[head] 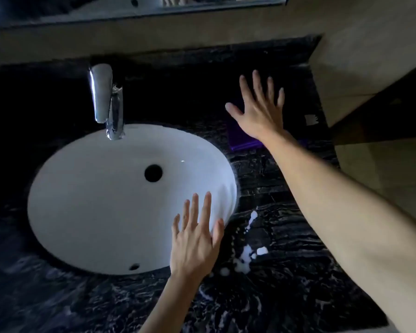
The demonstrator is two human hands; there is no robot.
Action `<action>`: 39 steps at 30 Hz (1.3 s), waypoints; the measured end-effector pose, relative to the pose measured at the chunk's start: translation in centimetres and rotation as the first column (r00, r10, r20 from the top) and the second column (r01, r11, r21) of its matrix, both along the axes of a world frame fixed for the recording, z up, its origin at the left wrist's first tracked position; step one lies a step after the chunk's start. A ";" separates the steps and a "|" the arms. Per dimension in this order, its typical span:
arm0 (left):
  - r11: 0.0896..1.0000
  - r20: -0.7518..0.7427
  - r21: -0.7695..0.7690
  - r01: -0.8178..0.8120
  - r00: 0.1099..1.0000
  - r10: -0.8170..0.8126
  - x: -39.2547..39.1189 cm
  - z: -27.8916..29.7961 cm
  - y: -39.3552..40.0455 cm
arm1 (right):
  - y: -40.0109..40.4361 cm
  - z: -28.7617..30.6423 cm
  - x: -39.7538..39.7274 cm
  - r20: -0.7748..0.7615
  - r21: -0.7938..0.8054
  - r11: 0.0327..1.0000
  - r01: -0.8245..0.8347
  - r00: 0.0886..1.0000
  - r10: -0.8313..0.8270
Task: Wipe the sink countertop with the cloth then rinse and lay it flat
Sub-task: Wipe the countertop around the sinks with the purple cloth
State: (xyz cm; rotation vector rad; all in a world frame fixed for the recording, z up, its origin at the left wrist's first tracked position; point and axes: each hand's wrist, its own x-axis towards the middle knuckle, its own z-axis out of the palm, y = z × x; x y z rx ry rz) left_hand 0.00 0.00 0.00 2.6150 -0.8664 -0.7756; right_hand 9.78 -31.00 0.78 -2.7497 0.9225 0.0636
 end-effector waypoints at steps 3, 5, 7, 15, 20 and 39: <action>1.000 0.013 -0.005 -0.023 1.000 0.023 0.2 -0.1 -0.3 | -0.2 -0.9 0.1 -0.074 -0.084 0.996 -0.041 0.997 0.035; 0.999 0.003 -0.031 -0.036 0.999 0.036 0.2 -0.3 -0.2 | -0.4 -1.3 -0.5 -0.065 -0.083 0.995 -0.052 0.997 0.047; 0.999 0.016 -0.031 -0.034 0.999 0.035 0.1 -0.3 -0.2 | -0.5 -1.4 -1.6 -0.045 -0.084 0.994 -0.067 0.997 0.063; 0.996 0.008 -0.087 -0.030 0.999 0.031 0.1 -0.4 -0.1 | -0.2 -1.5 -12.4 0.018 -0.049 0.999 -0.023 1.000 0.024; 0.989 0.002 -0.149 -0.016 1.000 0.016 0.0 -0.4 0.1 | 4.6 -1.6 -21.0 0.098 0.044 0.997 0.066 0.993 -0.070; 0.985 0.326 0.056 0.161 0.930 -0.171 0.2 0.1 10.8 | 27.2 -1.2 -24.9 -0.016 -0.122 0.977 0.177 0.983 -0.181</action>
